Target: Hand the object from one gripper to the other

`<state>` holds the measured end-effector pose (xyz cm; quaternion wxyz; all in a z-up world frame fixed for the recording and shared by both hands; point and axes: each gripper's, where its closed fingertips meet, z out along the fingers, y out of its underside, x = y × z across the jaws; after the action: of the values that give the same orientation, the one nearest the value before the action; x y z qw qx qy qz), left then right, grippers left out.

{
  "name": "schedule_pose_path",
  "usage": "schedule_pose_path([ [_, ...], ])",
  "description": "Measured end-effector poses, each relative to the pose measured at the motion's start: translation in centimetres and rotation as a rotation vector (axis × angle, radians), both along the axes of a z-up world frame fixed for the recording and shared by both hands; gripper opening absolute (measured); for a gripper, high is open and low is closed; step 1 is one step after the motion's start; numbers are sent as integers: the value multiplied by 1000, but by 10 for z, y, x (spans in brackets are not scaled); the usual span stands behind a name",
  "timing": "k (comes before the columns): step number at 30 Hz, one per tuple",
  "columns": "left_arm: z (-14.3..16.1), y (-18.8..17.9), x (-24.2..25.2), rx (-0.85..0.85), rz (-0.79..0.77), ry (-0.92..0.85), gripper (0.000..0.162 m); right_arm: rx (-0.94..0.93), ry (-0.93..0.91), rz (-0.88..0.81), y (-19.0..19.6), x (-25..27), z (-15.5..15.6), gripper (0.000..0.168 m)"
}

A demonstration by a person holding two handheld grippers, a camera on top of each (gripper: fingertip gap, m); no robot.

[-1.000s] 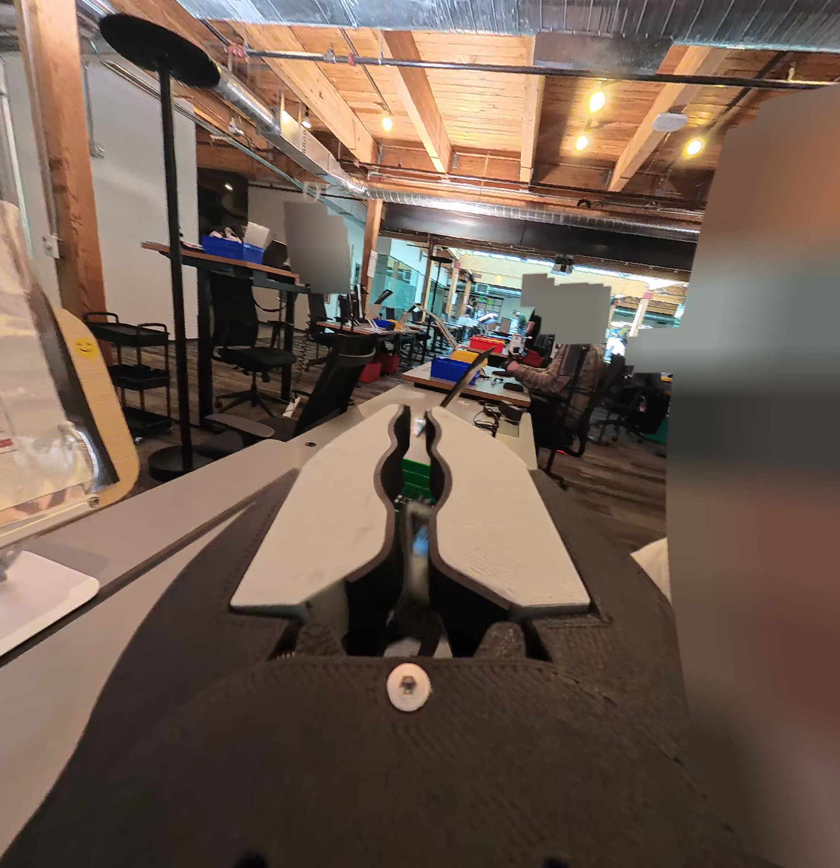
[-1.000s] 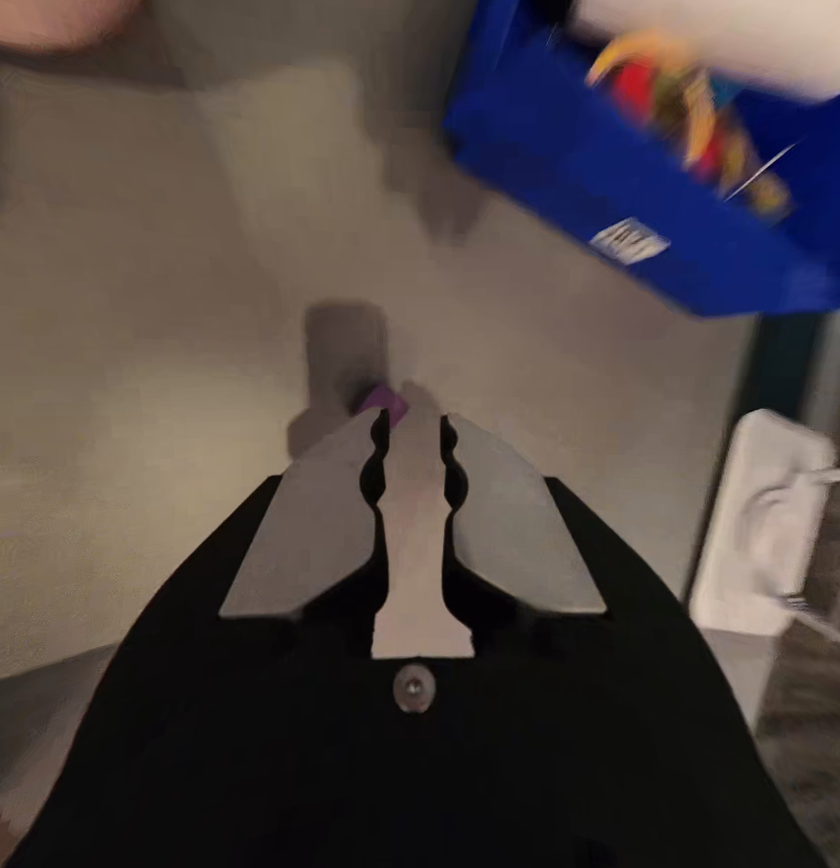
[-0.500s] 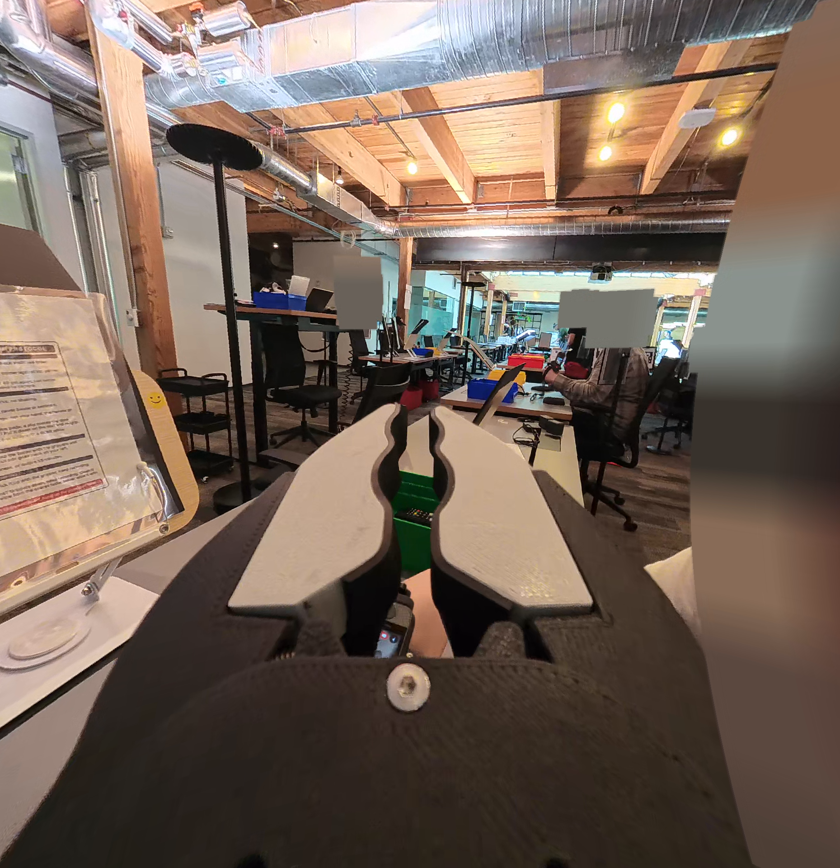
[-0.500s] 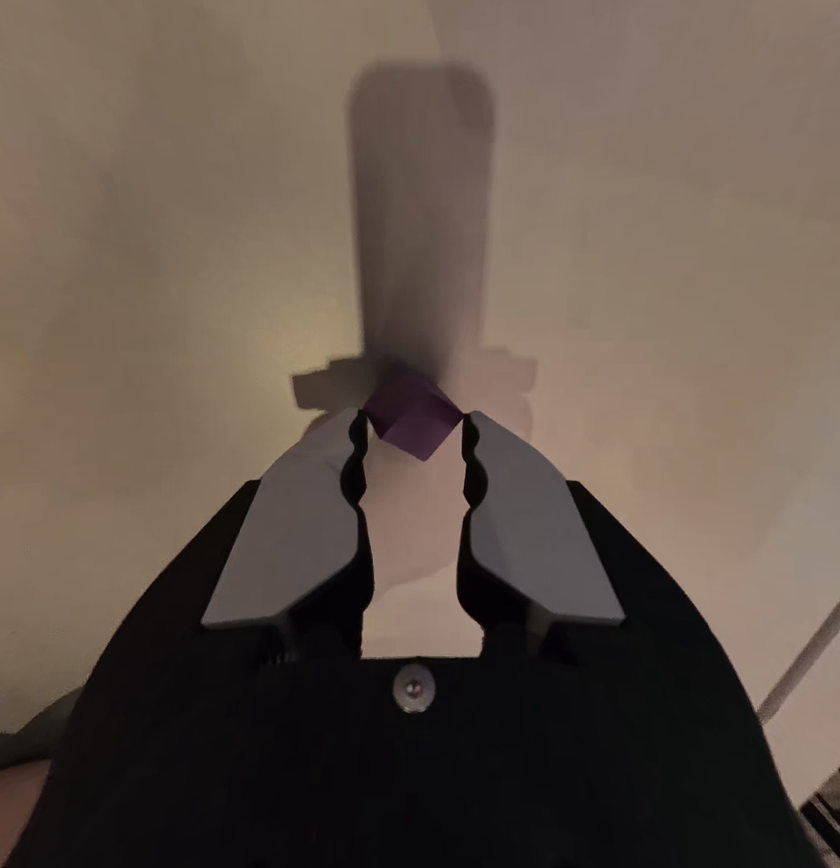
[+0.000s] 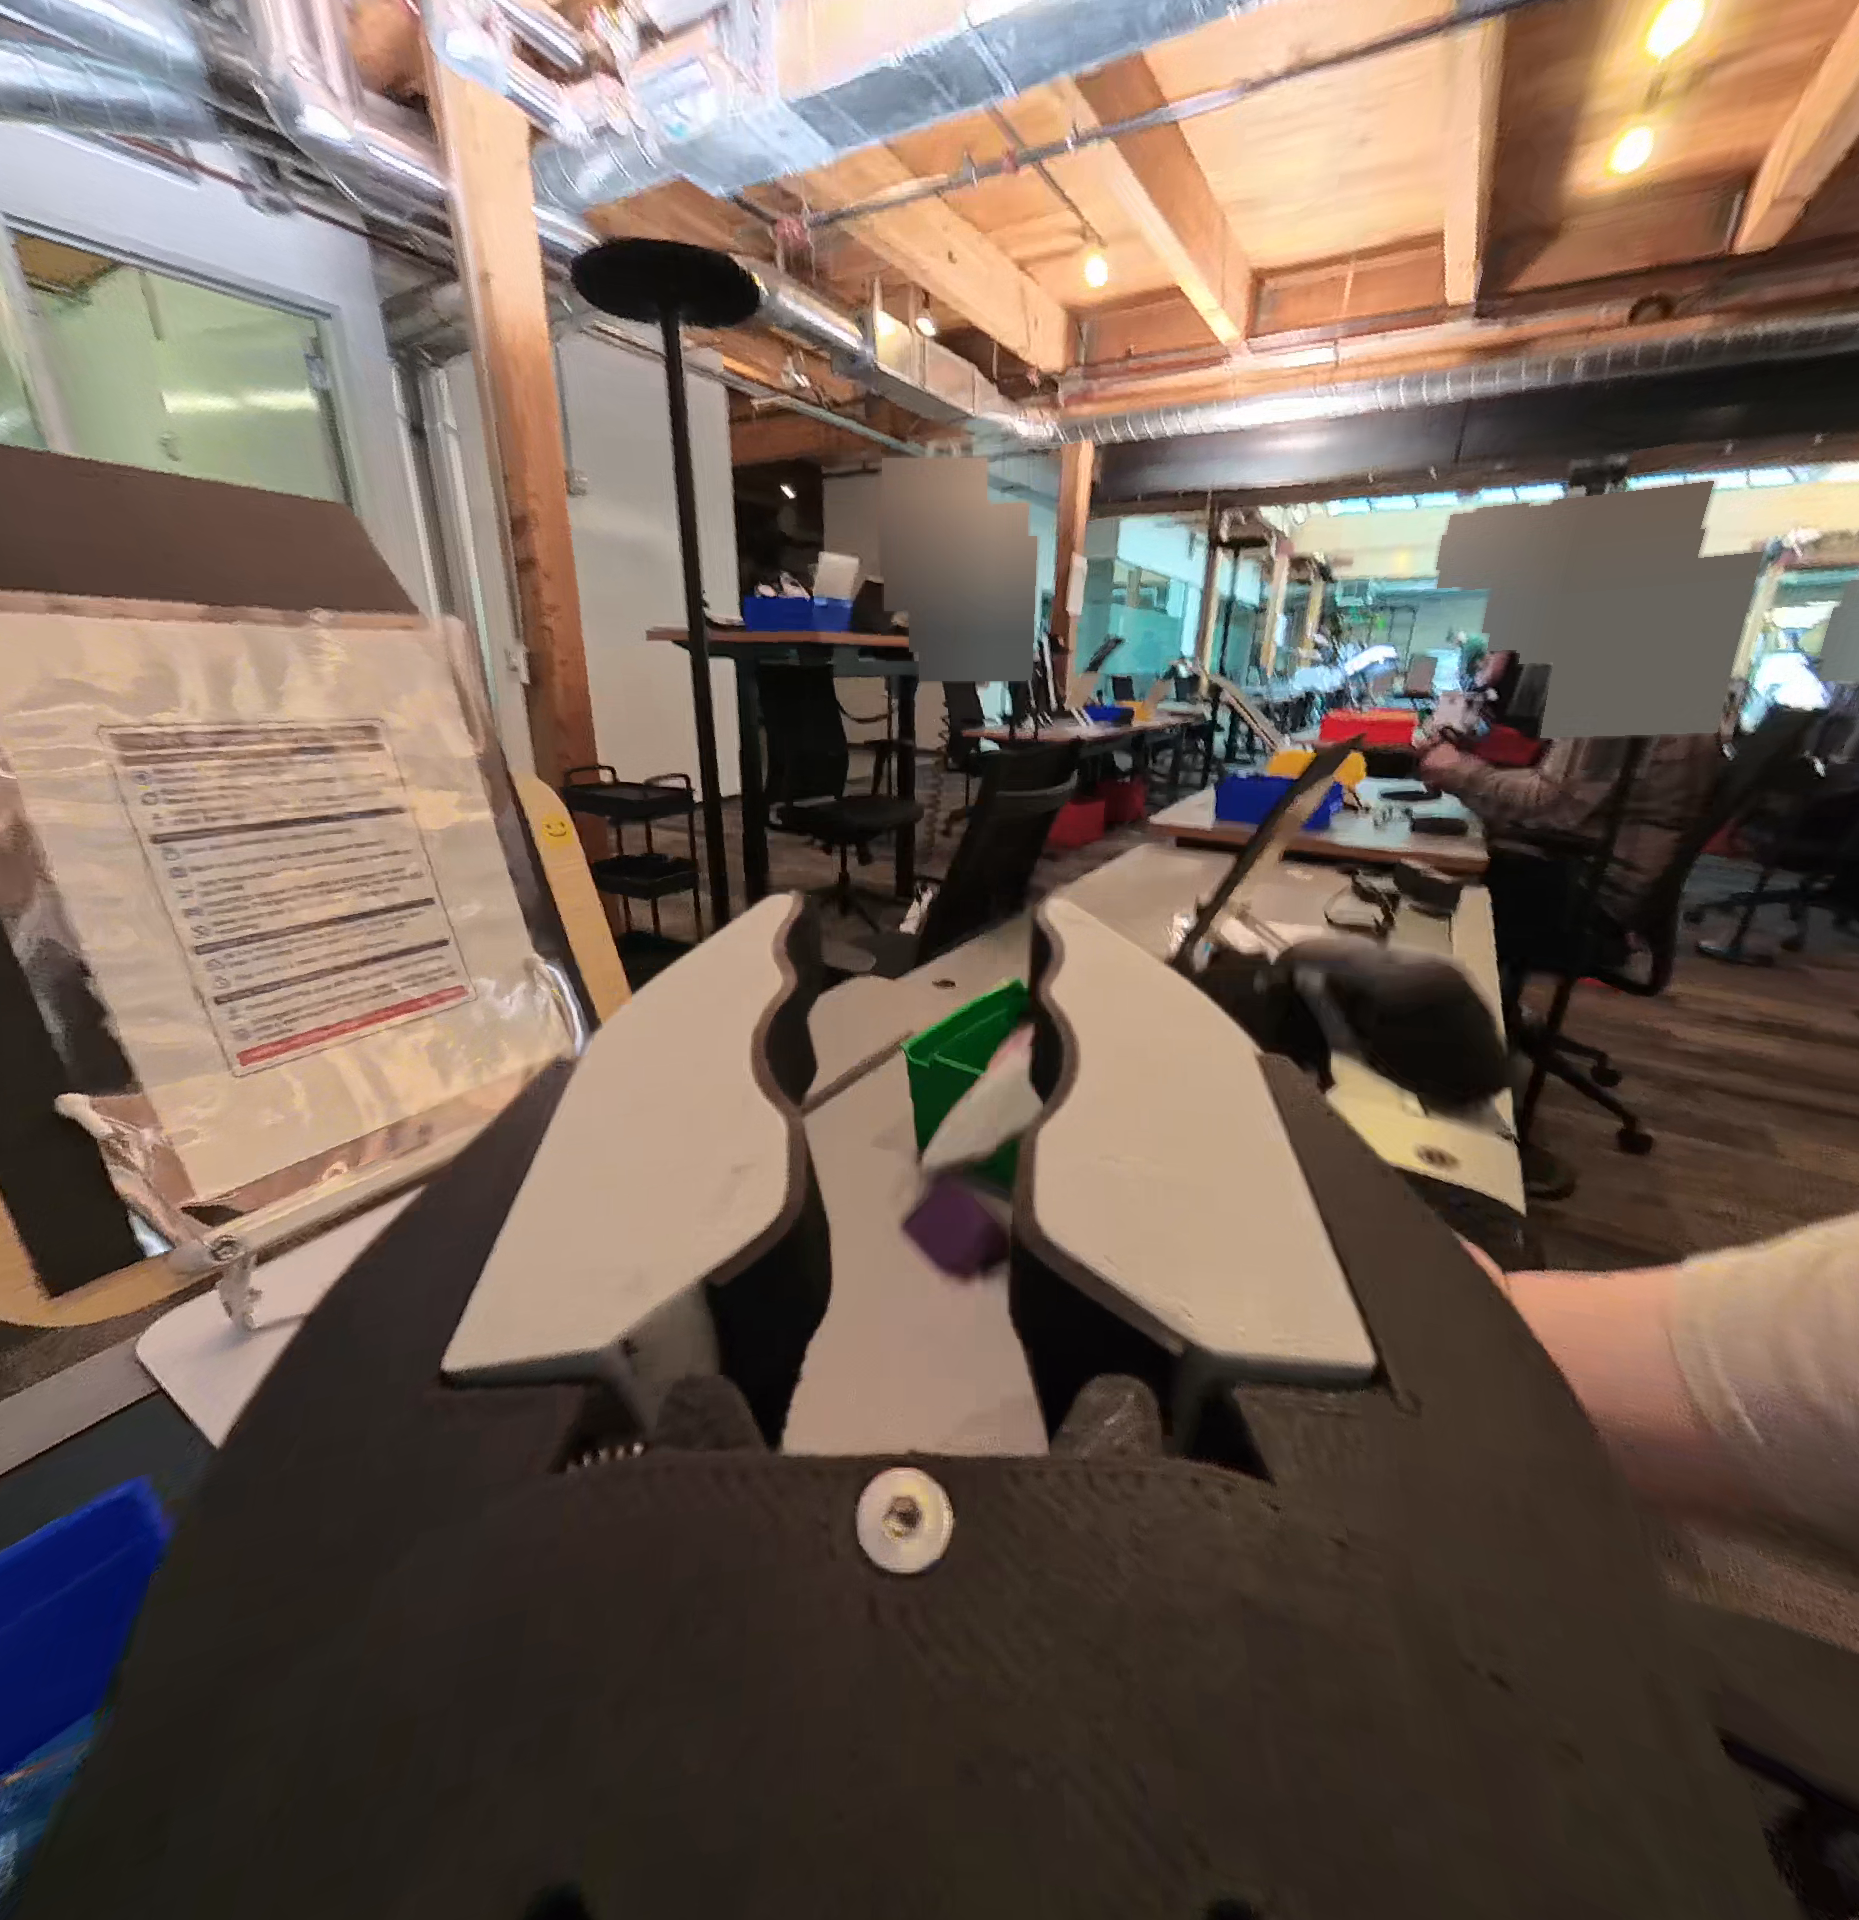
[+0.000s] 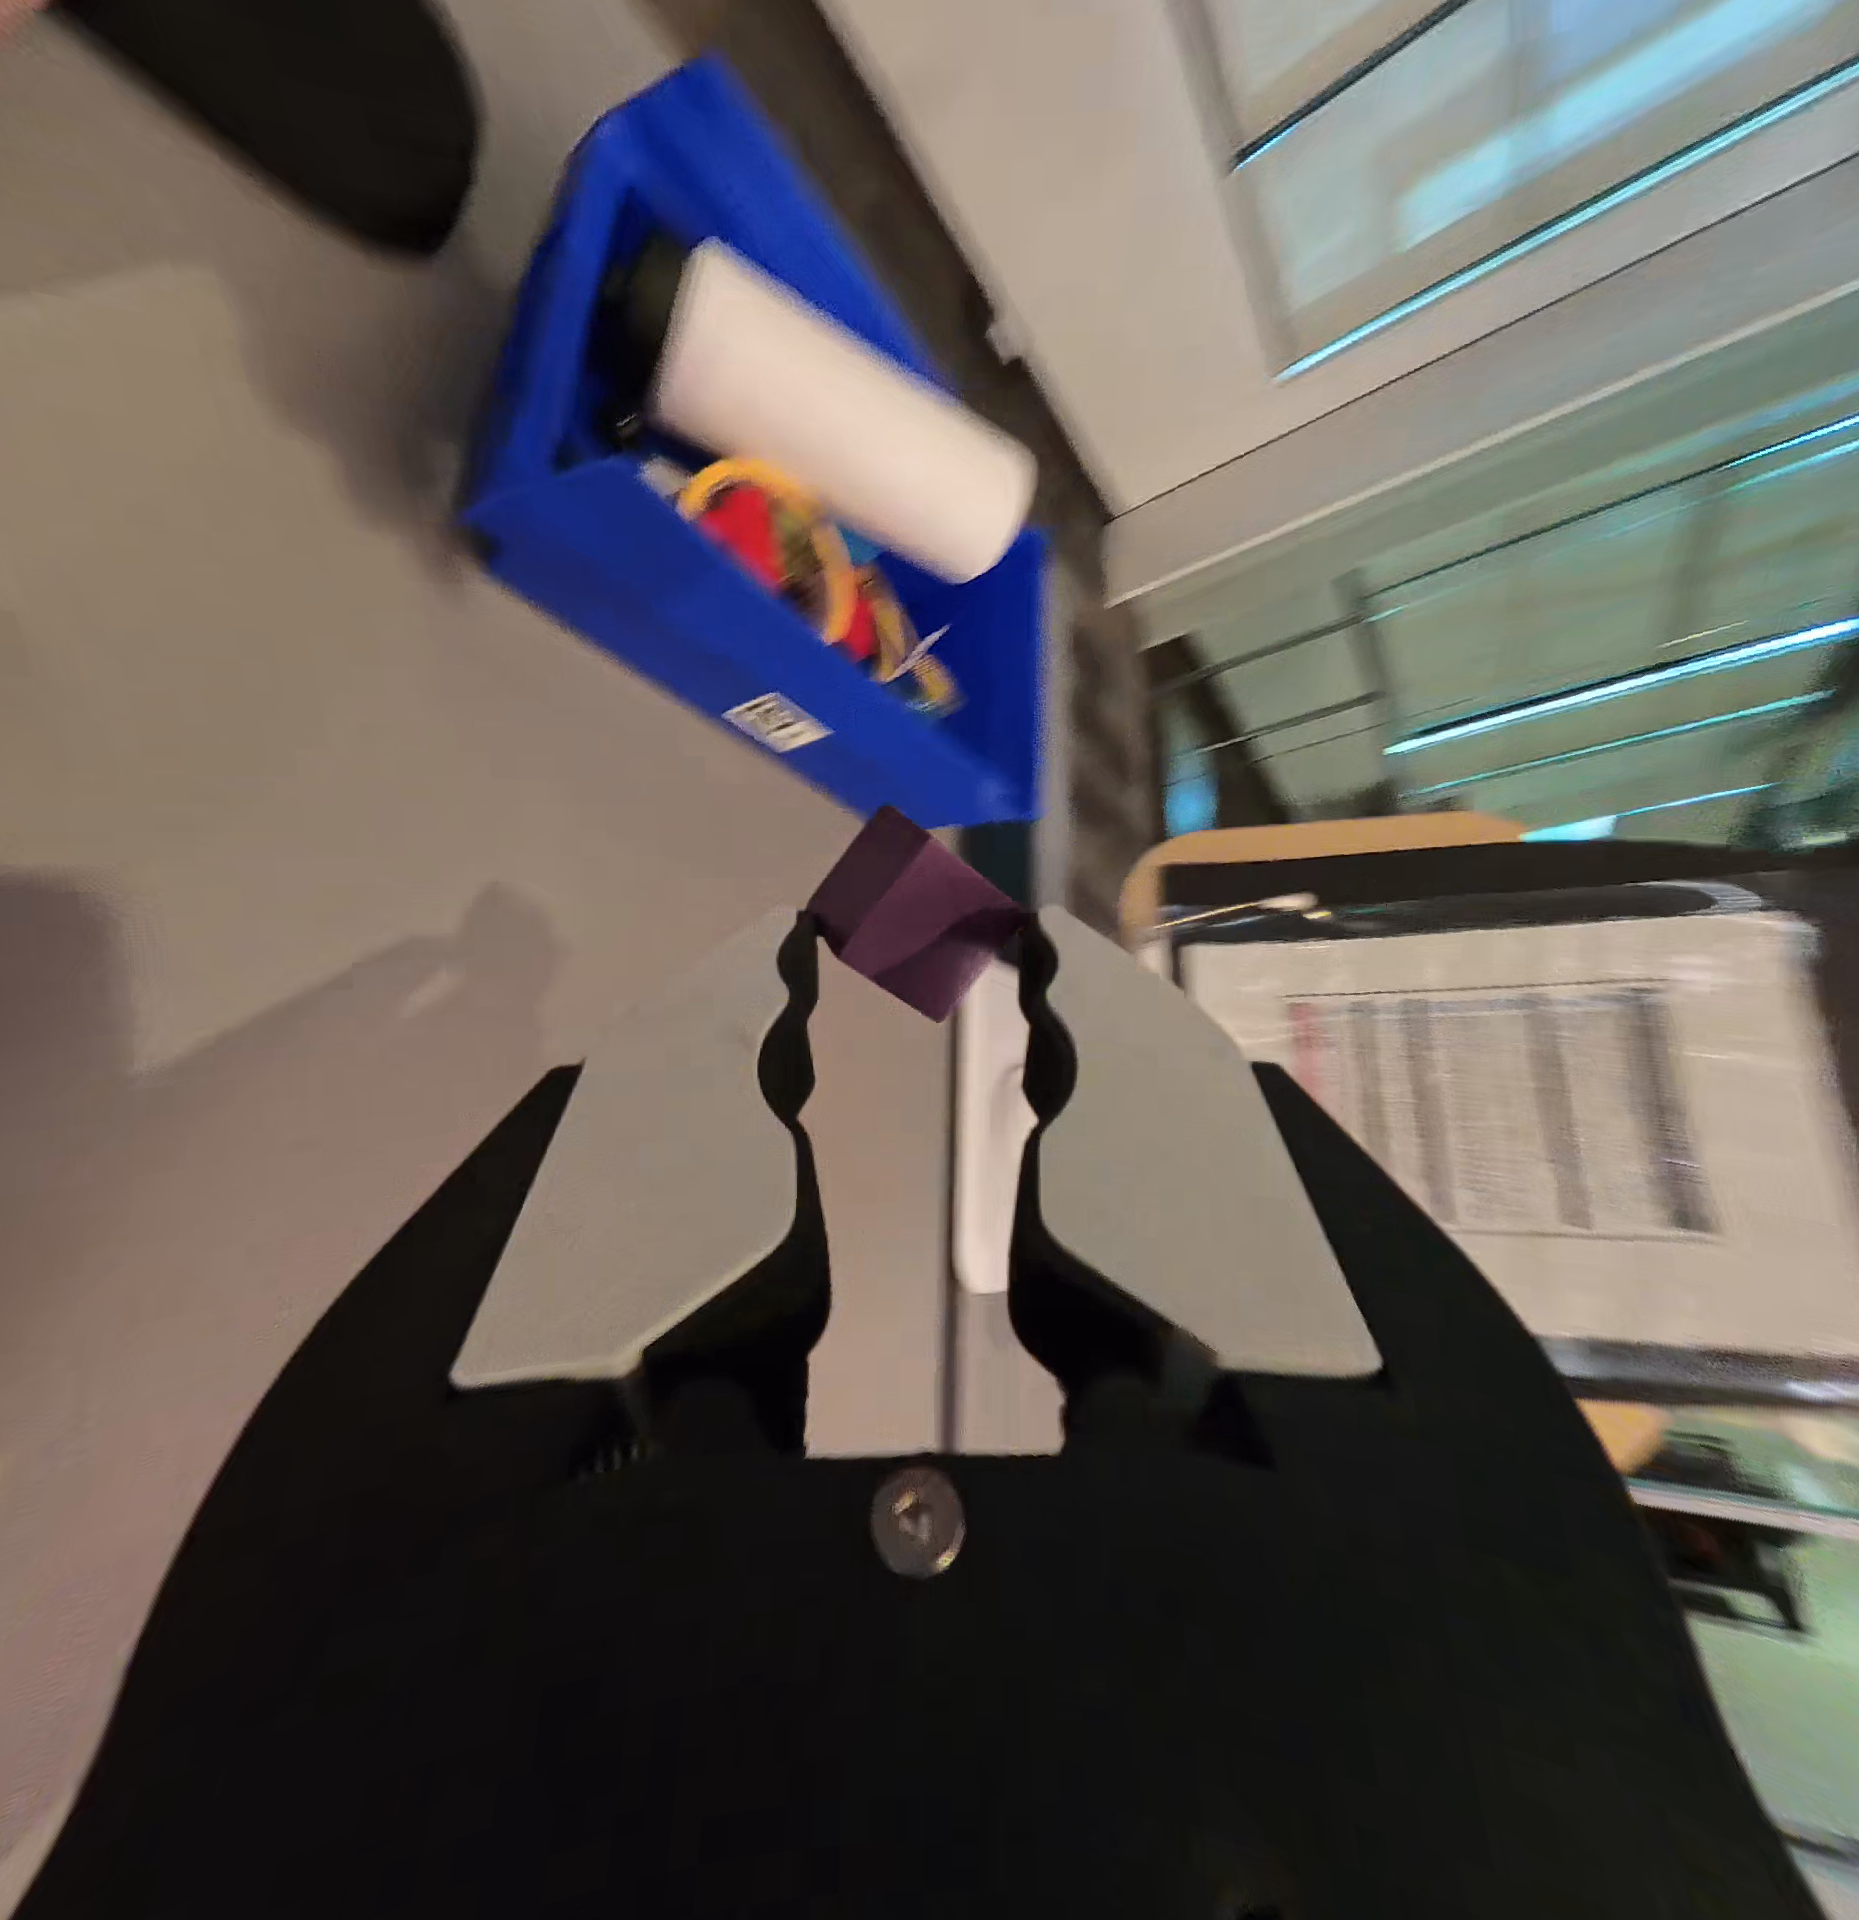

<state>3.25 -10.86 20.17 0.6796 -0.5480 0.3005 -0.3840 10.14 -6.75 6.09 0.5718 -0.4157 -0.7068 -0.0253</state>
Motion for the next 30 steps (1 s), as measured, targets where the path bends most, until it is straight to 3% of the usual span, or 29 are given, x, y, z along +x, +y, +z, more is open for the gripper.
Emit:
schedule_pose_path([
  [3,-24,-2,24,-35,-110,140,52,170,182,8,-8,16,48,38],
  [6,-49,-3,51,-28,-207,276,58,275,320,68,-26,23,77,38],
  [10,-52,-20,86,-85,-462,227,55,326,447,183,-52,25,97,38],
  [14,-44,-23,102,-72,-544,147,46,268,506,265,-65,26,102,38],
  [26,-48,-28,114,50,-512,206,30,250,554,301,-65,24,103,39],
  [28,-43,-20,111,104,-423,210,30,246,572,300,-61,27,105,40],
  [30,-37,1,101,221,-196,243,29,167,615,305,-56,33,109,40],
])
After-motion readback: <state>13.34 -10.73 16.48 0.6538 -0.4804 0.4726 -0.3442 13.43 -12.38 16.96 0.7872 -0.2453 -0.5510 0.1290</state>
